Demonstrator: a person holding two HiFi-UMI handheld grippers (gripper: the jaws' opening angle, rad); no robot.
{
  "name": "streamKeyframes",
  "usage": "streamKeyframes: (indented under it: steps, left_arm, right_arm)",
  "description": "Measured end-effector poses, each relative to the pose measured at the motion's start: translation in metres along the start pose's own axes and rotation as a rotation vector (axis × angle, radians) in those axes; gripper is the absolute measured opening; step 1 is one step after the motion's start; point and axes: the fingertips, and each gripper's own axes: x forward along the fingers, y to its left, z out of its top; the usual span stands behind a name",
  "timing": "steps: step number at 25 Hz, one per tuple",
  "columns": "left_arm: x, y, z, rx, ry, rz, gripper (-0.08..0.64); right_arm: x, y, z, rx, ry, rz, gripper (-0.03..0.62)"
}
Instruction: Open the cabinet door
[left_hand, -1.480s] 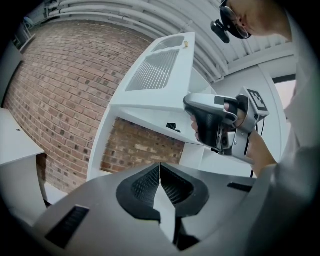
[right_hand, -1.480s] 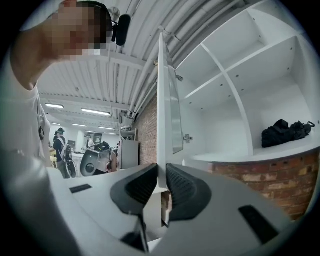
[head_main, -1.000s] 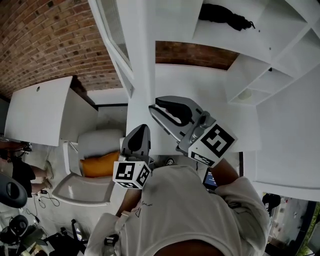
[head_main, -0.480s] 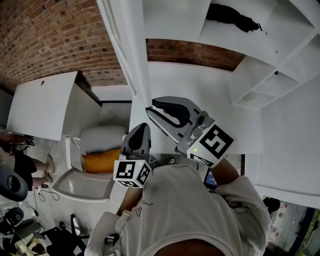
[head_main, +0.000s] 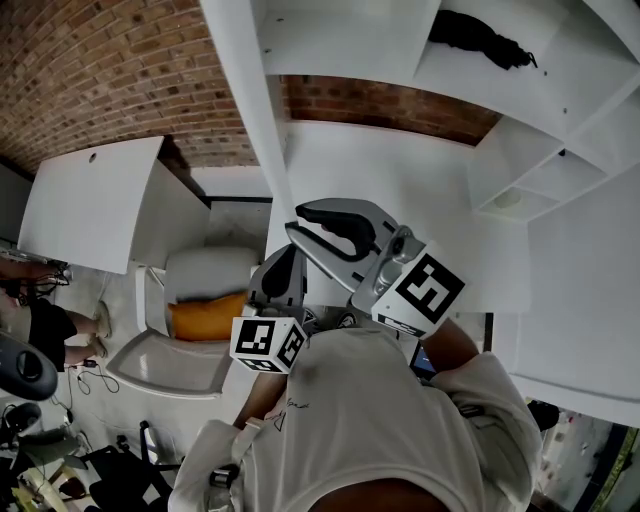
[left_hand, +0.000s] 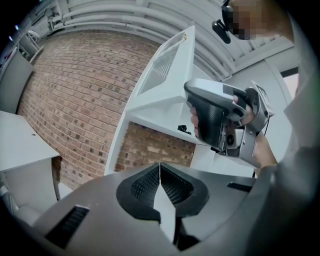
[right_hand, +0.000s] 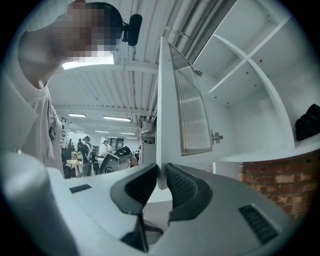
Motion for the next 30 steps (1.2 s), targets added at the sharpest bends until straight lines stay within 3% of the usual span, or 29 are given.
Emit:
streamKeyframes:
  steps: [15,30]
  left_arm:
    - [-0.027,0.028,0.011,-0.008,-0.048,0.1,0.017]
    - [-0.053,0.054,0.015,-0.027,-0.073,0.167,0.017]
  right_arm:
    - [0.036,0.027,-0.002,-0.011,-0.008,0.084,0.064]
    - [0.062,0.043,-0.002,-0.008,0.0,0.105,0.055]
